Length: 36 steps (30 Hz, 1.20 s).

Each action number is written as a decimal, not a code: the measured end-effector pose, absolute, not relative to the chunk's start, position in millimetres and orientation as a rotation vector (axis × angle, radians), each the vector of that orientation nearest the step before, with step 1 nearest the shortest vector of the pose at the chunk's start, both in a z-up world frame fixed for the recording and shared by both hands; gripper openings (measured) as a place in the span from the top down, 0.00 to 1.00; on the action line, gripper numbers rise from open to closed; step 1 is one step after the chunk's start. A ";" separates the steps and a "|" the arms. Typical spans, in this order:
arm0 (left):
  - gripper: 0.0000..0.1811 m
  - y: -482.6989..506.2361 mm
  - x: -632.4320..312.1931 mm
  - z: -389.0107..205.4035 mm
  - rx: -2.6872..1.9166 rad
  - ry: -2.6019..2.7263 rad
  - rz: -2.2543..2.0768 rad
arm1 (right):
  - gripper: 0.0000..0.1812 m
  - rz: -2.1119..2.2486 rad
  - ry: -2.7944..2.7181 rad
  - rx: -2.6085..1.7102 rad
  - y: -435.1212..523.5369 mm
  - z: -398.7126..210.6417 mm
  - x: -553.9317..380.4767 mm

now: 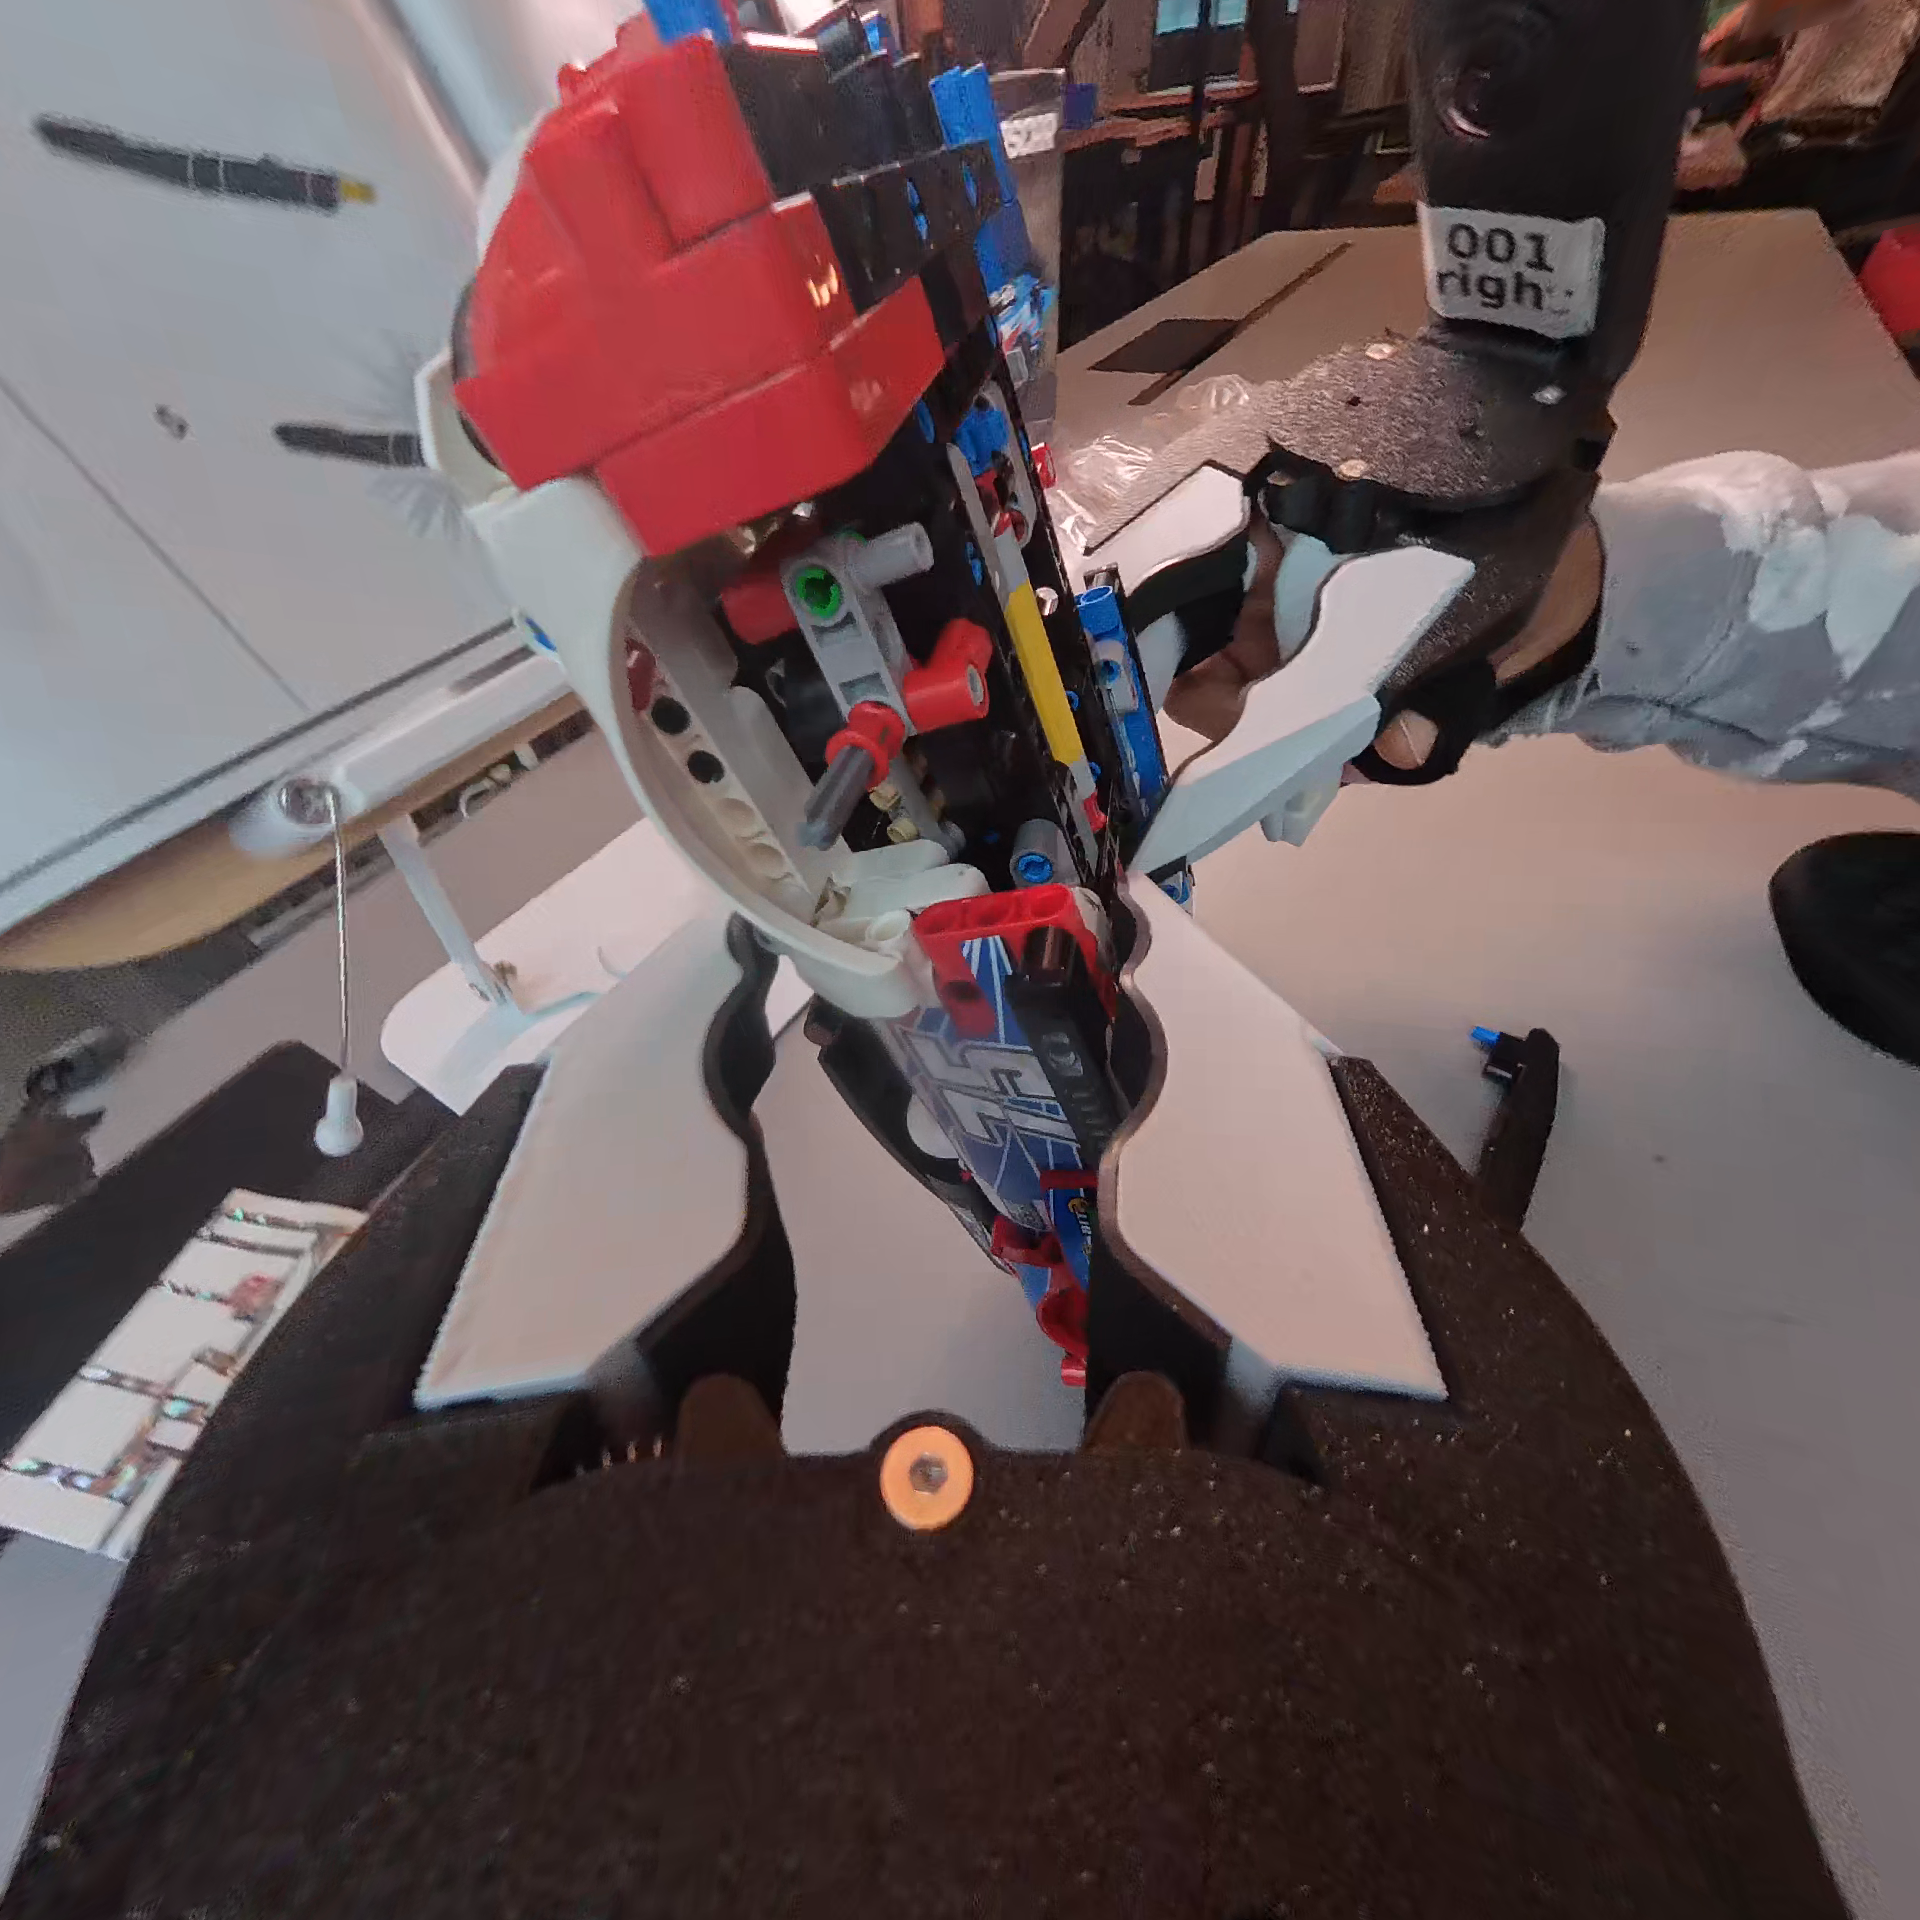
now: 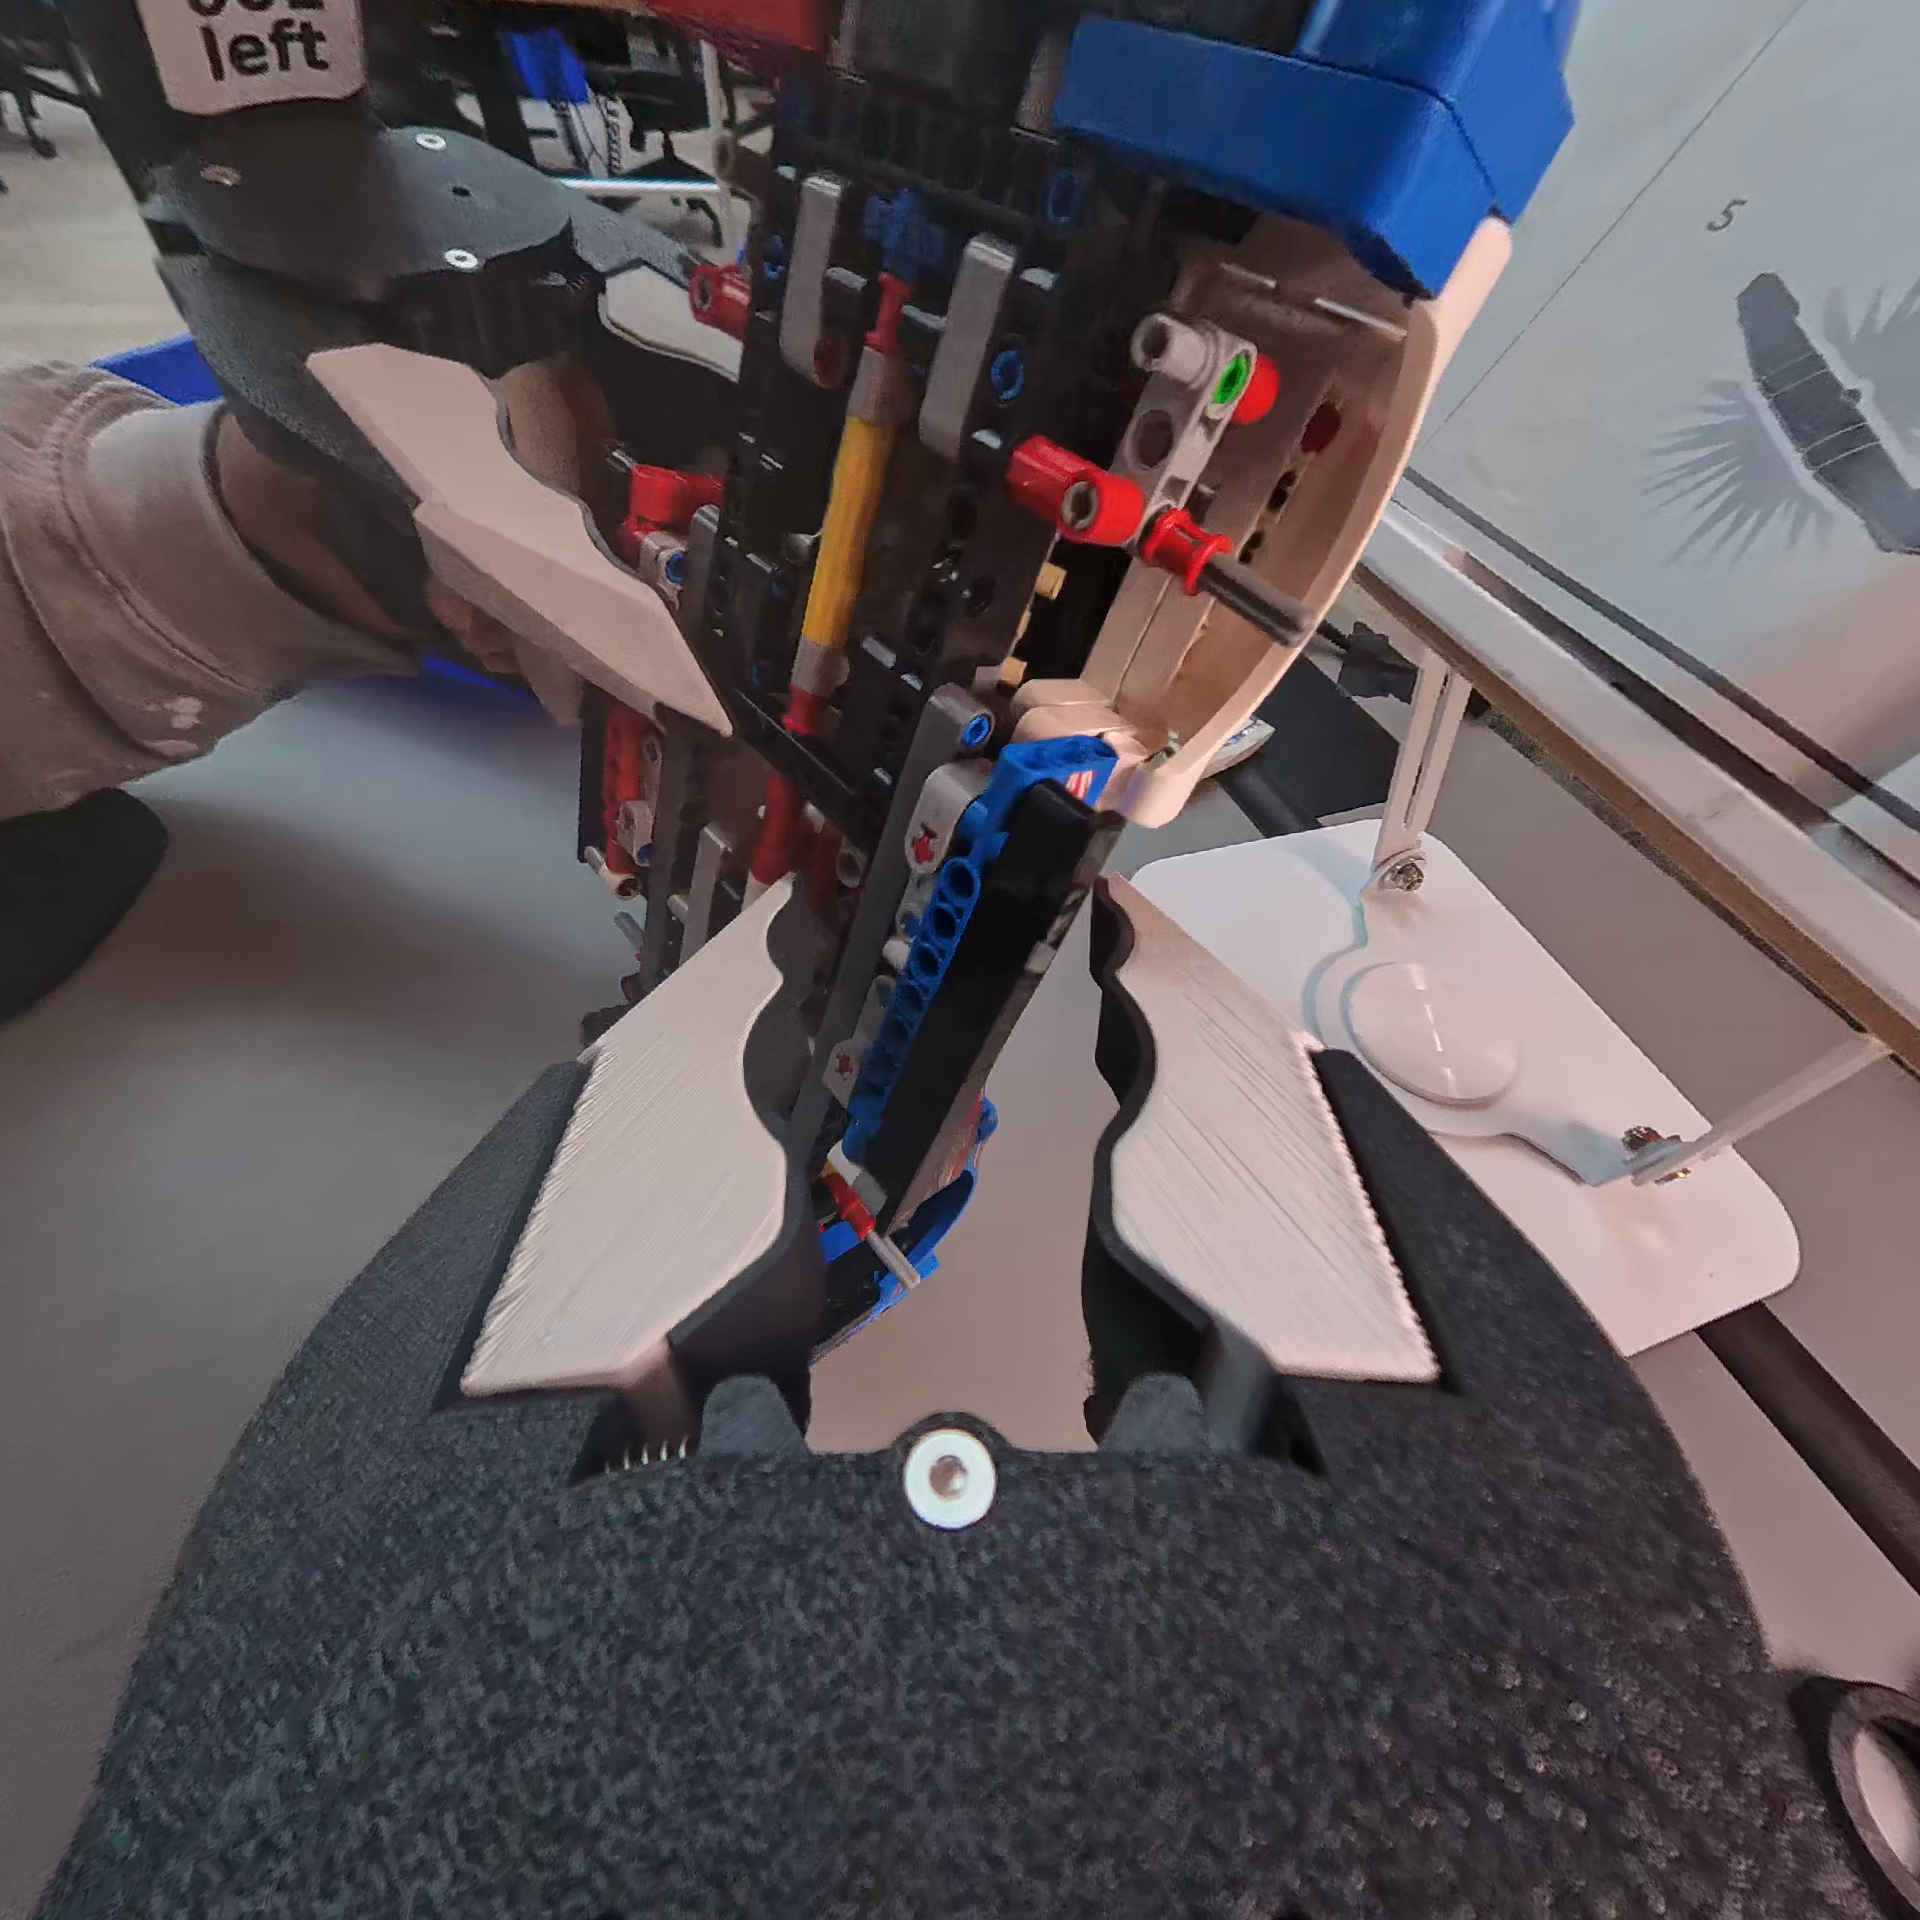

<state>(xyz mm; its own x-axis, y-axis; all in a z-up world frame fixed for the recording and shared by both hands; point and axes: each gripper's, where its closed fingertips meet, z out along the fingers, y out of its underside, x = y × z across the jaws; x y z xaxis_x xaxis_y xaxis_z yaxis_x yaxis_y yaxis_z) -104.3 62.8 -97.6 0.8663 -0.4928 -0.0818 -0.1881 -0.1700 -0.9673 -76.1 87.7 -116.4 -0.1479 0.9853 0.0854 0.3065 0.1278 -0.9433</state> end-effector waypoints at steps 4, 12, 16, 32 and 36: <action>0.66 46.6 -77.9 -94.9 -1.637 0.719 -0.152 | 0.66 1.081 -1.646 -1.263 74.8 -118.2 -62.7; 0.68 33.8 -61.3 -99.0 -1.640 0.743 -0.248 | 0.58 1.036 -1.748 -1.250 58.6 -138.6 -50.1; 0.67 25.8 -52.6 -97.3 -1.613 0.748 -0.277 | 0.54 1.059 -1.792 -1.188 51.3 -133.6 -53.4; 0.70 14.4 -113.8 -198.6 -2.027 0.539 -0.599 | 0.73 1.353 -2.026 -1.049 41.2 -131.6 -22.6; 0.75 16.5 -95.2 -234.1 -2.175 0.595 -0.676 | 0.73 1.340 -1.997 -1.039 38.2 -131.0 -17.9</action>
